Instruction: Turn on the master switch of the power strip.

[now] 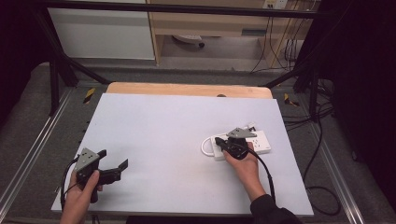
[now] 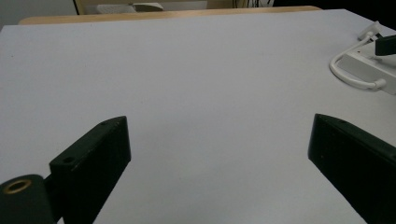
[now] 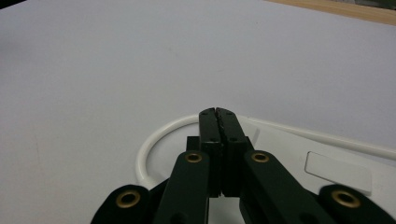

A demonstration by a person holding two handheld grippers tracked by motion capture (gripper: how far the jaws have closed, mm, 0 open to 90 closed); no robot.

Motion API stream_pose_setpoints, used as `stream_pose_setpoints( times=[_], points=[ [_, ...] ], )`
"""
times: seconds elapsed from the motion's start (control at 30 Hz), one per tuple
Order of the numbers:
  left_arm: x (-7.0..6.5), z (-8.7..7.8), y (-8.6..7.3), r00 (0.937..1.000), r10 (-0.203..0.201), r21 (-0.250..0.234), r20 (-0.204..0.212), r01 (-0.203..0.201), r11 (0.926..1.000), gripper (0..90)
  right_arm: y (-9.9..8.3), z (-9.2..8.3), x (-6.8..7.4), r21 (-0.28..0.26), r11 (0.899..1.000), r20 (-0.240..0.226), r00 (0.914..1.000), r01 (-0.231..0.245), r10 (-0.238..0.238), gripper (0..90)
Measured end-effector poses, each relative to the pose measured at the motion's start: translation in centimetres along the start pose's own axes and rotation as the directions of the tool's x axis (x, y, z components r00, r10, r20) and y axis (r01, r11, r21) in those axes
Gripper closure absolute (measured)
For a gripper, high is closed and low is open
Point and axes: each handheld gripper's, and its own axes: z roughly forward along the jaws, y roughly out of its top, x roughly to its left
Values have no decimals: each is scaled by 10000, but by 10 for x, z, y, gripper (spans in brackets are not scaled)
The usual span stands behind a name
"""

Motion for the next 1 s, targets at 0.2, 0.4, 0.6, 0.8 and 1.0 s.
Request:
stream_pose_setpoints(
  times=[0.2,0.4,0.6,0.8,1.0],
  points=[
    [0,0,0,10000,-17,-36,-15,17,10000,57,-1,0,-1,30,10000,57,10000,-28,28,900],
    [0,0,0,10000,-5,-42,-38,5,10000,58,0,5,-4,47,10000,172,9999,-2,1,900],
    [0,0,0,10000,5,-20,-44,-5,10000,58,0,8,-6,68,10000,210,9998,-47,45,900],
    [0,0,0,10000,22,-23,-48,-22,10000,58,0,8,-4,79,9999,195,9998,92,-93,900],
    [-1,0,0,10000,17,-7,-66,-17,10000,58,0,9,-3,80,9999,237,9996,127,-129,900]
  ],
)
